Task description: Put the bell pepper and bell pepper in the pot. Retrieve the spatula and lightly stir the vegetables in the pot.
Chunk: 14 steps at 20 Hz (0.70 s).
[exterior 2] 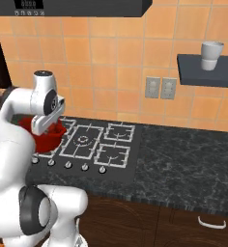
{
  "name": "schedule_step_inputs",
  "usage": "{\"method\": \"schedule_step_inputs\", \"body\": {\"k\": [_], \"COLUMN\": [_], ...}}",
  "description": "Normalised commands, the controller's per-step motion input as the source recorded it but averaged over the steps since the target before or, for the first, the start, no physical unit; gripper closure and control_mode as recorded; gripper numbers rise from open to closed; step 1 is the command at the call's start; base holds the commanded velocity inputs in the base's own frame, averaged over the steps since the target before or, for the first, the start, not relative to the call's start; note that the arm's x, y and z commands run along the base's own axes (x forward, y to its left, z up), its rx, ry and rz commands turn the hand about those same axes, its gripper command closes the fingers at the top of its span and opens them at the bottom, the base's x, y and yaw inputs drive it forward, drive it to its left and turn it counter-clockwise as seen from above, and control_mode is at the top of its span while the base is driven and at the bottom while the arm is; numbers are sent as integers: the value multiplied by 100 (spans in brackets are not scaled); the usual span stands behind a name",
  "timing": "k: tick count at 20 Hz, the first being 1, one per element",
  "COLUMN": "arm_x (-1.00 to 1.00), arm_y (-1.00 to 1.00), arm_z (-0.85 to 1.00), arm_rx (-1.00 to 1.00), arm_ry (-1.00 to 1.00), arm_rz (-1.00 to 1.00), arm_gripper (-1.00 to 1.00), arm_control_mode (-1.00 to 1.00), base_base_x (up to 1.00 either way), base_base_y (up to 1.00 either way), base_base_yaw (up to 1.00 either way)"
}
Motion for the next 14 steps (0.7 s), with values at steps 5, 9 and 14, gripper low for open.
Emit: {"method": "schedule_step_inputs", "body": {"k": [5,9,14], "arm_x": [65,76,48], "arm_y": [89,41,26], "arm_z": [-7,-36,-54], "arm_rx": [0,-4,-8], "arm_ry": [1,1,1], "arm_rz": [1,0,-2], "arm_gripper": [100,100,100], "arm_control_mode": [-100,-100,-100], "base_base_x": [0,0,0], "base_base_y": [0,0,0], "base_base_yaw": [0,0,0]}}
